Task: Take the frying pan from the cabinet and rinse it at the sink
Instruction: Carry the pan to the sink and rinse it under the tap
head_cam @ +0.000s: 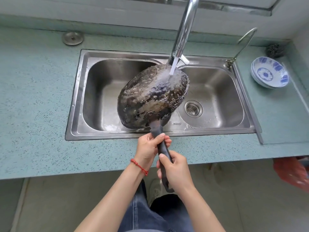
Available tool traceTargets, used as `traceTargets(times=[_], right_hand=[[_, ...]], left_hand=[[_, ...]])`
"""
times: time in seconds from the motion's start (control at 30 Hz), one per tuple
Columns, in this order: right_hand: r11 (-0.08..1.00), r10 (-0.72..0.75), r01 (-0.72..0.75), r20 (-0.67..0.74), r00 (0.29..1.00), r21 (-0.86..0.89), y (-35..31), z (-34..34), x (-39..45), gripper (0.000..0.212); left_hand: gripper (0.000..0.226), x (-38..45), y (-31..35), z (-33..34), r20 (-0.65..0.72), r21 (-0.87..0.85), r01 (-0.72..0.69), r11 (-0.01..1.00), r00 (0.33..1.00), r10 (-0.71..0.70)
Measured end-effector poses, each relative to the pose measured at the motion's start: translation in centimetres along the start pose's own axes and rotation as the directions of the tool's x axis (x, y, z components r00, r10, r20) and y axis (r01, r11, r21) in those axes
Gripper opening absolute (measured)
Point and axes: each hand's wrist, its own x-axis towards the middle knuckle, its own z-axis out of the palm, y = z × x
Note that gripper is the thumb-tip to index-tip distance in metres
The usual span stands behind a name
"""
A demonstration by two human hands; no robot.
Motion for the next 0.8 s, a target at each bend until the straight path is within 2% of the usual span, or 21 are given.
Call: traceTargets(times=[0.17, 0.4, 0.63, 0.8], right_hand=[[0.987, -0.018, 0.007, 0.07, 0.997, 0.163, 0.1, -0.5, -0.5, 0.015], [0.961, -0.03, 0.013, 0.059, 0.998, 0.278, 0.4, -0.5, -1.2, 0.013], [0.972, -0.074, 0.063, 0.039, 0.997, 0.227, 0.6, -0.6, -1.5, 0.016], [0.992, -0.072, 0.072, -0.003, 0.997, 0.099, 0.5, -0.1, -1.4, 0.023]], left_hand=[[0.006, -0.7, 0.4, 0.5, 0.006, 0.168, -0.079, 0.983, 0.997, 0.079], [0.005, -1.2, 0.1, 1.0, 0.024, 0.235, -0.126, 0.964, 0.992, 0.123], [0.006, -1.4, -0.1, 0.9, 0.034, 0.184, -0.102, 0.978, 0.995, 0.097], [0.014, -1.5, -0.2, 0.7, 0.012, 0.036, -0.044, 0.998, 0.999, 0.044]])
